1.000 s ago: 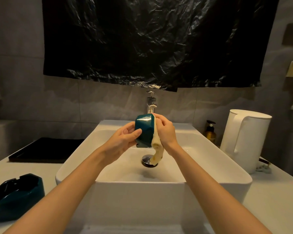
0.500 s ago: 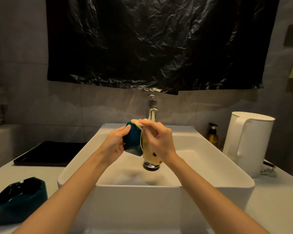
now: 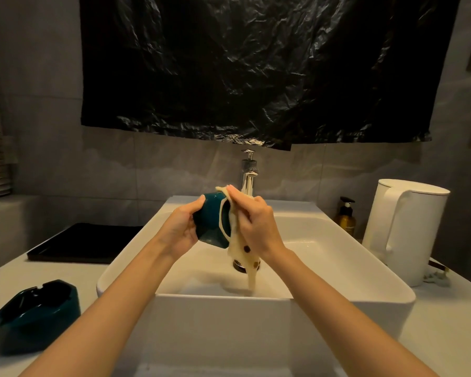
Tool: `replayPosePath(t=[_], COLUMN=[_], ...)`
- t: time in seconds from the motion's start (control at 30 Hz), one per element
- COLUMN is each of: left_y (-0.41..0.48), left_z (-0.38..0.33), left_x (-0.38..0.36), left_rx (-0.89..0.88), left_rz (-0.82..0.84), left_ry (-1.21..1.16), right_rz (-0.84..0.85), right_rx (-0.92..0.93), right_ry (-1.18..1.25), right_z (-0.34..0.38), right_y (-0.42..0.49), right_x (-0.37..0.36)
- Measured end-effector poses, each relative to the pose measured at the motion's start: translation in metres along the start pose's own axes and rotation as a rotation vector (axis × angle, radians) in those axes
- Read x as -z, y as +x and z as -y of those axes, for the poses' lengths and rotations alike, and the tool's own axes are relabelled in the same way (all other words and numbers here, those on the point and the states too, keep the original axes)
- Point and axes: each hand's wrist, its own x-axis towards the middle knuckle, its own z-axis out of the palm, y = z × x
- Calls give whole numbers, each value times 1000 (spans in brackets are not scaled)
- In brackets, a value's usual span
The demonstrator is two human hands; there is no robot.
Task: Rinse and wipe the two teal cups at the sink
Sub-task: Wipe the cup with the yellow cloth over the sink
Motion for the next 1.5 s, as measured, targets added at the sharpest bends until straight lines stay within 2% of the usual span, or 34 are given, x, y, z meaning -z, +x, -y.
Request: replayPosePath(t=[0.03, 0.17, 0.3, 0.43, 0.5, 0.63, 0.83, 0.93, 1.07, 1.17, 1.33, 1.5], left_y=[-1, -2, -4, -4, -4, -4, -4, -3, -2, -1, 2, 5], left_z=[0, -2, -3, -6, -5, -3, -7, -6, -5, -5, -7, -9], left_x=[-1, 0, -1, 1, 3, 1, 6, 8, 6, 7, 13, 21], left_rx=[4, 3, 9, -27, -14, 26, 22, 28, 18, 12, 13, -5], left_rz=[-8, -20, -2, -4, 12, 26, -11, -15, -10, -25, -15, -28], left_ry=[1, -23, -72, -123, -127, -96, -216, -238, -207, -248, -365, -491], right_rz=[3, 62, 49, 50, 16, -15, 83, 36, 65, 84, 120, 148], right_rx=[-12, 181, -102, -231, -219, -19, -292, -259, -183, -284, -470, -522], right_ry=[-4, -67, 31, 8, 11, 41, 1, 46, 79, 100, 267, 313], right_z=[-1, 4, 1, -5, -3, 6, -3, -1, -1, -2, 0, 2], right_y=[0, -6, 0, -4, -4, -2, -6, -4, -2, -2, -1, -2], right_x=[2, 3, 3, 3, 3, 3, 5, 4, 1, 0, -1, -2])
